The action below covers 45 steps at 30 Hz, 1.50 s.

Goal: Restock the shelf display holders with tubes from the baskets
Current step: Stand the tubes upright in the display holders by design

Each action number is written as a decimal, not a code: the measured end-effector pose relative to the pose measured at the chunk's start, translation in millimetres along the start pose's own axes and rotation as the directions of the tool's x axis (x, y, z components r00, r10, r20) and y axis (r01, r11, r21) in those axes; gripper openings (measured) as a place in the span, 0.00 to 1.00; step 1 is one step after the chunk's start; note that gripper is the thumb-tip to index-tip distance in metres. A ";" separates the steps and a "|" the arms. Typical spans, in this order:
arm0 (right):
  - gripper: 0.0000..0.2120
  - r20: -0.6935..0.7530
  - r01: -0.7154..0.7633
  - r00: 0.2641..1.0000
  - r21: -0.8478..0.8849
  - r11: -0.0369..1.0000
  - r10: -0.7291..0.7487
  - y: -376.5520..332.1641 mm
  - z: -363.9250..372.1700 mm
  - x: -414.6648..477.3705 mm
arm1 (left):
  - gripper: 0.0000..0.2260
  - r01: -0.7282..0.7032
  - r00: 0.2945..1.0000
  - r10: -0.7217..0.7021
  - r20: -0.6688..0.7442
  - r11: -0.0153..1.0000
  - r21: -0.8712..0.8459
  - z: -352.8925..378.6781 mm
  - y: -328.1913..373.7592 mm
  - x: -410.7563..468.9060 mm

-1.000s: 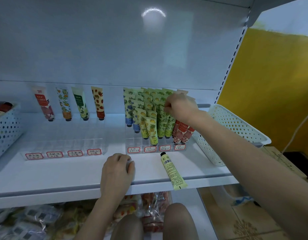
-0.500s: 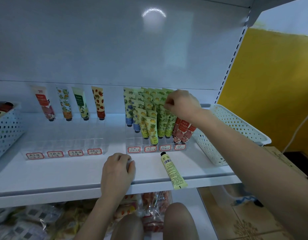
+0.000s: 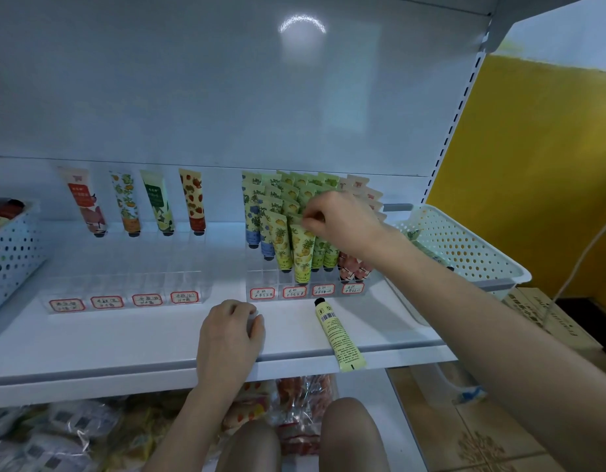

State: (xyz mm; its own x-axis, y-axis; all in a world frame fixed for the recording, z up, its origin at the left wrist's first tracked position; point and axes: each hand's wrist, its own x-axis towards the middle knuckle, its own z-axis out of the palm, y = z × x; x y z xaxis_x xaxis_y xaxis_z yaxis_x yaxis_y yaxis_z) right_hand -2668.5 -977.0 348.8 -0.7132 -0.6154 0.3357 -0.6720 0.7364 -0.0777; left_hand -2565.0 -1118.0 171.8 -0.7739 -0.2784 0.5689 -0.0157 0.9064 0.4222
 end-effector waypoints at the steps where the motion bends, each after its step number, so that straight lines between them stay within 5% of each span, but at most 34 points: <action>1: 0.12 0.002 -0.006 1.000 -0.044 0.999 0.006 0.1 1.4 -0.1 | 0.07 -0.001 1.000 0.001 -0.004 1.000 0.003 -0.1 0.4 -0.1; 9: 0.14 0.029 -0.010 0.999 -0.180 0.984 0.015 4.2 9.1 -5.0 | 0.07 -0.001 1.000 0.001 -0.004 1.000 0.009 0.5 -0.1 -0.8; 17: 0.16 0.017 -0.008 1.000 -0.038 0.999 0.008 8.8 9.2 -8.1 | 0.06 0.003 1.000 -0.003 0.000 1.000 -0.003 -1.2 0.6 -0.9; 32: 0.17 0.026 0.080 0.997 -0.133 0.988 -0.077 5.9 9.1 -7.6 | 0.06 0.003 1.000 -0.003 0.010 1.000 -0.011 0.4 -0.7 0.3; 38: 0.16 -0.010 0.012 1.000 0.055 0.998 -0.012 5.3 8.0 -4.0 | 0.06 -0.005 1.000 0.005 0.000 1.000 -0.009 -1.4 0.9 -0.2; 45: 0.14 -0.004 0.076 0.997 -0.076 0.994 -0.077 3.3 7.4 -1.0 | 0.07 0.009 1.000 -0.010 0.015 1.000 0.012 -2.5 2.4 0.1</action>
State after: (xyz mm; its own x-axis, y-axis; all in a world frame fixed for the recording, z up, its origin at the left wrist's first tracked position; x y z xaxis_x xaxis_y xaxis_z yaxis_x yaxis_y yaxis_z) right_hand -2671.4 -976.0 341.3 -0.6587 -0.6689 0.3446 -0.7073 0.7067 0.0198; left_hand -2563.6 -1116.7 174.6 -0.7829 -0.2824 0.5544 -0.0304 0.9073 0.4193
